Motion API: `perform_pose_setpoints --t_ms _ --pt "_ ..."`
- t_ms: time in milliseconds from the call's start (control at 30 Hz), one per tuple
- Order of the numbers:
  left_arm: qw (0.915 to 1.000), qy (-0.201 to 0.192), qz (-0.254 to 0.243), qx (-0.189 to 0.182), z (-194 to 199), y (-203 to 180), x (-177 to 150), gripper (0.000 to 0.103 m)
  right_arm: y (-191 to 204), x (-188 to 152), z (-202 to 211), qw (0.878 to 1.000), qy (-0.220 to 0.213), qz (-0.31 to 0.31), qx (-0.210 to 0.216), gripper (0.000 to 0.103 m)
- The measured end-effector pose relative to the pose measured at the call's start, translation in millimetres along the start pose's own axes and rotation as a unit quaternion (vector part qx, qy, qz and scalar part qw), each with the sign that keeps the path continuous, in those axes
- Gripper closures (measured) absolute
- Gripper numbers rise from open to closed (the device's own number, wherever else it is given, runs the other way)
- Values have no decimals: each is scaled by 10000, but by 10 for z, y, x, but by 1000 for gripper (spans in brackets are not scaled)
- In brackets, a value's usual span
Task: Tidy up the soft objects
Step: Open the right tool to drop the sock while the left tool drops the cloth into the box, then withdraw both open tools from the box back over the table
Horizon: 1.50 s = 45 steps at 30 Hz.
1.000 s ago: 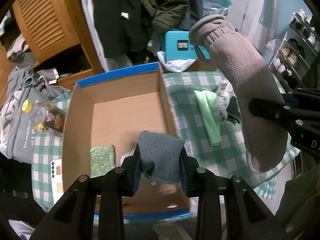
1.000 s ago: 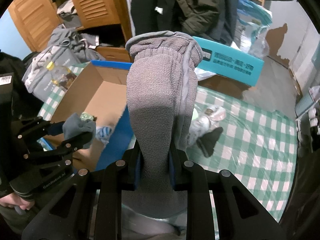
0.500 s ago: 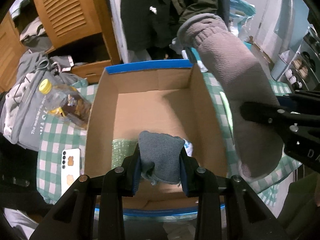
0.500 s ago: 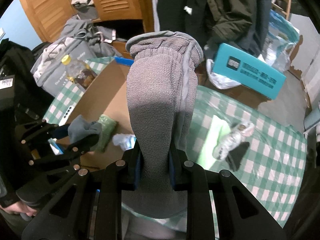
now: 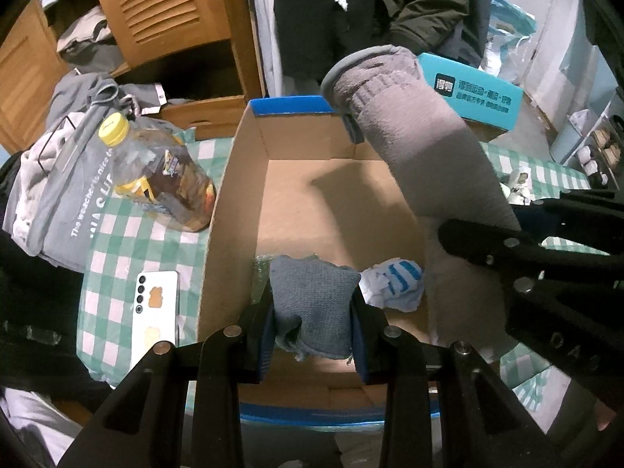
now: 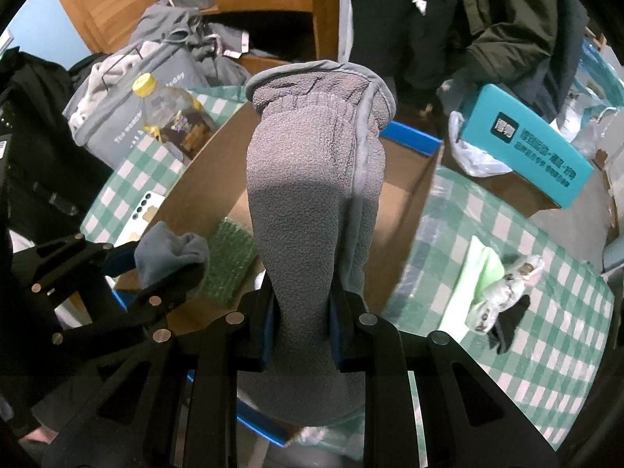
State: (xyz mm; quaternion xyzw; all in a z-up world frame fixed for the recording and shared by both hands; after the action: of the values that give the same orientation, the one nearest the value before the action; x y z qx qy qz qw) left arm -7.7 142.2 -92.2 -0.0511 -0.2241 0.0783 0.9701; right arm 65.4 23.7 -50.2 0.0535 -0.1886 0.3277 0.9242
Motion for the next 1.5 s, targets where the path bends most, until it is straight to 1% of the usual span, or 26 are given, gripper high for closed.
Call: perform_pose_setpoints --t_ms 167,300,367,400,433,500,567,633,700,867,967,1233,1500 --pt "9999 77 65 22 -54 69 -16 70 106 25 -121 9999 127 19 91 83" --pt "9999 114 117 33 -64 95 -19 66 157 20 -182 9996 214 18 164 81" --pt "9998 92 151 45 -52 110 -14 61 166 16 -198 9995 252 15 202 72" --pt "9998 87 158 58 -44 118 -12 60 169 18 -199 9994 257 12 213 67" --pt "9998 82 159 64 -40 119 -12 59 167 19 -188 9996 233 15 176 64" --pt "9998 76 180 82 -29 136 -10 52 147 25 -163 9998 171 2 136 64" --pt "9997 55 194 128 -12 146 -8 47 105 41 -127 9998 117 -58 154 62" --pt "9997 34 199 135 6 149 -8 42 52 56 -89 9998 63 -131 118 51" --pt "9997 -16 198 152 37 144 1 33 1 62 -55 9998 9 -179 63 49" --pt "9997 -80 153 148 84 74 33 30 -181 35 26 9994 -31 -347 -1 47" --pt "9998 -81 84 153 82 5 48 28 -292 -1 68 9990 -39 -445 -44 43" --pt "9998 -41 -79 172 55 -185 59 27 -556 -142 149 9980 -52 -614 -141 41" --pt "9995 0 -288 103 36 -439 70 27 -815 -299 180 9966 -26 -790 -218 41"
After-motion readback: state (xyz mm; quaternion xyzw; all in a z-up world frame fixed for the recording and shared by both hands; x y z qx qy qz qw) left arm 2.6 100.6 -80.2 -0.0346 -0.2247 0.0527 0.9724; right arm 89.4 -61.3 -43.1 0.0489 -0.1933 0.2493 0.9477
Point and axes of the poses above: each gripper's, at about its wrist camera, not at the fingertips, and z roughly against the way its jaws point, y to its left, x to its top, the point moved 2 cm from there along -z, roughly the way its jaws point, and after that the axes turned 11 degrees about -x, right-handed, at the moved point
